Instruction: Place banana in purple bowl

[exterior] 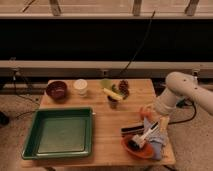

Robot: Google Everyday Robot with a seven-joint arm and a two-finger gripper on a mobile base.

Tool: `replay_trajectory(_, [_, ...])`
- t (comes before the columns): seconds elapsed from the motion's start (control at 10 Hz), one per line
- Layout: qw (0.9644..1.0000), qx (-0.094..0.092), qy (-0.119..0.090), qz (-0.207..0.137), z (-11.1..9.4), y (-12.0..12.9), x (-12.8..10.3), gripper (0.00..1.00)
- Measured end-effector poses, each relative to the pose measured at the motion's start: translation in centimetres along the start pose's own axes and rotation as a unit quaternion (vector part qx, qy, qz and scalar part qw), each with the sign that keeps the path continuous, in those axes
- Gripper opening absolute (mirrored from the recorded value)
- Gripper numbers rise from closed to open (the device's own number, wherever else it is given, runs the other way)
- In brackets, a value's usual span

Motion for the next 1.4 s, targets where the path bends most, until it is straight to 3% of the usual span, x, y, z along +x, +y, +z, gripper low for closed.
replay_trajectory(0.9, [1.0,0.005,0.006,0.0,-0.2,-0.3,0.0,0.8])
replay_trajectory(1.2, [0.9981,0.043,0.042,0.016,-1.9,-3.4,0.6,0.8])
replay_trajectory(1.4, [0.9929,0.08,0.079,0.037,-3.2,-7.6,1.0,0.8])
